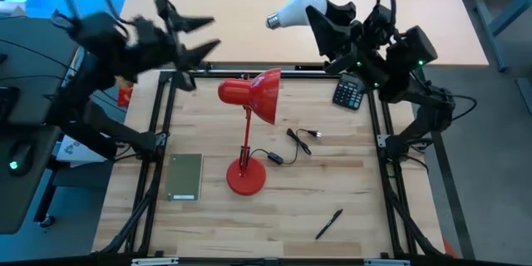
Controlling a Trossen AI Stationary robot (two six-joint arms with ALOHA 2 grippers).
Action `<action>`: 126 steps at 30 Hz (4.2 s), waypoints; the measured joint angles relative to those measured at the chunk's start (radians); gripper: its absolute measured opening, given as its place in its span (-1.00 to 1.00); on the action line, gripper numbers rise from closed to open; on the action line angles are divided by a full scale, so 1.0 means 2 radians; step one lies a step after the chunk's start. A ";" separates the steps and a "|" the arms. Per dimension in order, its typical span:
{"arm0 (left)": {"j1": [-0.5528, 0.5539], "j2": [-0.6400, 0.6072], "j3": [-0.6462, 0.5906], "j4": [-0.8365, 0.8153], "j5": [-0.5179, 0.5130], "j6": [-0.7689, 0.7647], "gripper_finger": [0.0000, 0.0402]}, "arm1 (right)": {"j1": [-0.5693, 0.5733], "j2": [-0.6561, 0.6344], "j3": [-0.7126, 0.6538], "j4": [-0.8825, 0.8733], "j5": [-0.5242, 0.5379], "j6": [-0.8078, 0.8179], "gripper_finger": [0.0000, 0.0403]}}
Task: Screw lightbulb
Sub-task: Insert the white lightbulb into the red lamp
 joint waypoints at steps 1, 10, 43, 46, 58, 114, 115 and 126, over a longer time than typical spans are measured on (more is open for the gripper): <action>-0.001 0.011 0.022 -0.005 0.008 0.006 0.00 | 0.000 0.004 0.008 -0.002 0.000 0.000 0.15; -0.019 0.087 0.109 -0.048 0.080 0.005 0.00 | 0.000 0.040 0.038 -0.011 -0.021 0.026 0.15; -0.085 0.113 0.111 0.018 -0.094 0.346 0.00 | 0.001 0.058 0.037 0.019 -0.013 0.046 0.15; -0.085 0.119 0.111 0.033 -0.097 0.354 0.00 | 0.000 0.060 0.038 0.021 -0.013 0.058 0.15; -0.085 0.130 0.111 0.048 -0.119 0.368 0.00 | 0.008 0.066 0.037 0.014 -0.014 0.059 0.15; -0.103 0.130 0.111 0.050 -0.119 0.405 -0.01 | 0.015 0.065 0.037 -0.008 -0.039 0.071 0.15; -0.103 0.130 0.111 0.049 -0.119 0.405 -0.01 | 0.015 0.065 0.037 -0.008 -0.039 0.072 0.15; -0.107 0.130 0.111 0.048 -0.116 0.419 -0.06 | 0.015 0.065 0.037 -0.008 -0.040 0.072 0.15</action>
